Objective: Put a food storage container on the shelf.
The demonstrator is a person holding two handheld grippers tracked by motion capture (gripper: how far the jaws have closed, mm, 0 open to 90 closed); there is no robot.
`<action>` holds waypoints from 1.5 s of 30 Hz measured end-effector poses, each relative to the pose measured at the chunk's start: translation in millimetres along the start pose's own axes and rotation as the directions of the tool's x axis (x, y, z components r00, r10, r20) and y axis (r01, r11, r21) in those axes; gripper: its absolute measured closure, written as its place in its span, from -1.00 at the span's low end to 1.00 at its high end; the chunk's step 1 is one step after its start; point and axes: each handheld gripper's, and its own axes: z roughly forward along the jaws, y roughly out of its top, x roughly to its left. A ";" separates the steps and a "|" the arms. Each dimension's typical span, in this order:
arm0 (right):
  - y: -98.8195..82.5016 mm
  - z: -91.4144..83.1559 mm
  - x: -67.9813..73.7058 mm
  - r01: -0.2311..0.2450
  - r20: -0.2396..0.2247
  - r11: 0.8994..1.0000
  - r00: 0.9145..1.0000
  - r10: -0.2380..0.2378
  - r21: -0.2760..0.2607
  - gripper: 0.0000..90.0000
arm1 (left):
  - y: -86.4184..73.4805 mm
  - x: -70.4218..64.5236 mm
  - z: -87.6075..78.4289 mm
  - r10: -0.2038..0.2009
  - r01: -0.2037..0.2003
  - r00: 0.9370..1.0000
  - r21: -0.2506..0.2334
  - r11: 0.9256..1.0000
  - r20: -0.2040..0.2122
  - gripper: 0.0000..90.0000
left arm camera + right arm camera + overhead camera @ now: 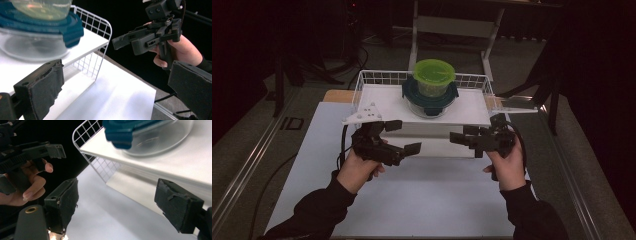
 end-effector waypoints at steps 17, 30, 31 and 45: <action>-59.5 12.0 -14.5 -0.001 -0.034 1.000 0.999 0.001 -0.005 -0.61 | -60.1 -12.9 1.0 0.044 -0.045 0.999 0.070 0.997 0.008 -1.00; -114.1 25.0 -32.2 0.002 -0.026 1.000 1.000 -0.001 0.019 -0.61 | -115.6 -9.7 12.9 0.022 -0.023 1.000 0.130 0.991 0.004 -1.00; -114.1 25.0 -32.2 0.002 -0.026 1.000 1.000 -0.001 0.019 -0.61 | -115.6 -9.7 12.9 0.022 -0.023 1.000 0.130 0.991 0.004 -1.00; -153.5 20.4 -43.9 -0.005 -0.004 0.999 1.000 0.005 0.038 -0.62 | -148.2 -5.4 16.0 0.027 -0.024 1.000 0.144 0.989 -0.015 -1.00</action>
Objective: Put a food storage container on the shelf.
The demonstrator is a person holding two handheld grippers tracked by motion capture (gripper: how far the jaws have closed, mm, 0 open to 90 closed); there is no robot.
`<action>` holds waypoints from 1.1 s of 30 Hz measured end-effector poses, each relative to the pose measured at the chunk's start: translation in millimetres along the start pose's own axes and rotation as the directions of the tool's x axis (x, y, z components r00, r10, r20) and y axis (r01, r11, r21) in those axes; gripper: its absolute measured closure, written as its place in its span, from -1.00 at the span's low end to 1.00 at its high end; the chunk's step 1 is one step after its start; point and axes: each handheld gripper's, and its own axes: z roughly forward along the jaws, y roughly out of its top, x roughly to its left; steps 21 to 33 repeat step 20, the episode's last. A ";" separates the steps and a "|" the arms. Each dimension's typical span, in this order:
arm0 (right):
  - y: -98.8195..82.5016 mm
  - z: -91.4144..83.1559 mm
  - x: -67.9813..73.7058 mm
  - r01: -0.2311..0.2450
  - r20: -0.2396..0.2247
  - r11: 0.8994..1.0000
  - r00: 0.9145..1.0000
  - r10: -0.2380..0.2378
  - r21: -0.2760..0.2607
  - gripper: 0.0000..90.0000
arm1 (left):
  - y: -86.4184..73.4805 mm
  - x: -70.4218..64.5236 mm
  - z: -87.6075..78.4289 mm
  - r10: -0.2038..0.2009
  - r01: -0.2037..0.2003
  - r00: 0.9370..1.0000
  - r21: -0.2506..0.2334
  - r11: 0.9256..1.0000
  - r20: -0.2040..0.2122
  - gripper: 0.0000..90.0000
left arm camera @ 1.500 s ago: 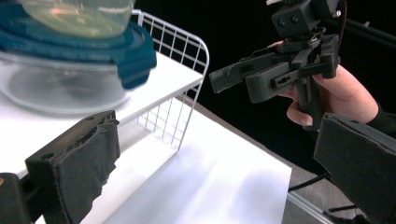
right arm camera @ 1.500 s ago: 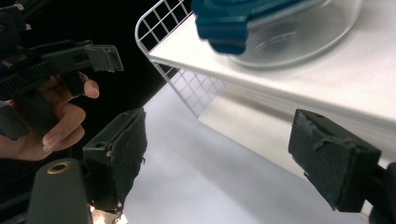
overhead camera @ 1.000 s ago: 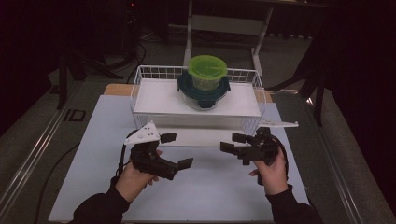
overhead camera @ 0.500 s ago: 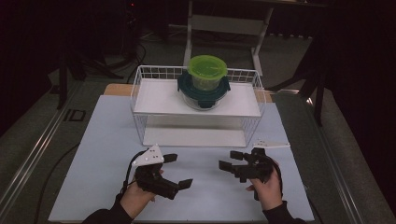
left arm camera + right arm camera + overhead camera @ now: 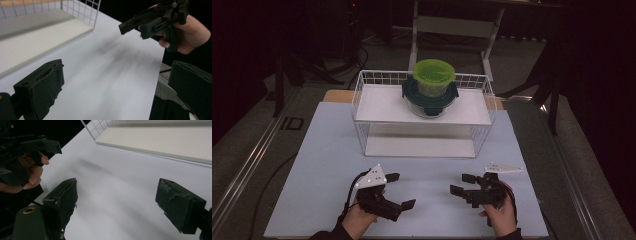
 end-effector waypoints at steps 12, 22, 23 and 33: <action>-19.2 -8.2 -12.1 0.002 0.055 1.000 0.998 -0.002 0.003 -0.62 | -15.3 -1.2 4.3 0.011 -0.011 1.000 0.019 1.000 -0.019 -1.00; -21.2 -8.4 -18.3 -0.011 0.073 1.000 0.997 0.011 0.003 -0.63 | -18.9 0.9 6.8 0.011 -0.010 1.000 0.022 1.000 -0.027 -1.00; -21.2 -8.4 -18.3 -0.011 0.073 1.000 0.997 0.011 0.003 -0.63 | -18.9 0.9 6.8 0.011 -0.010 1.000 0.022 1.000 -0.027 -1.00; -21.2 -8.4 -18.3 -0.011 0.073 1.000 0.997 0.011 0.003 -0.63 | -18.9 0.9 6.8 0.011 -0.010 1.000 0.022 1.000 -0.027 -1.00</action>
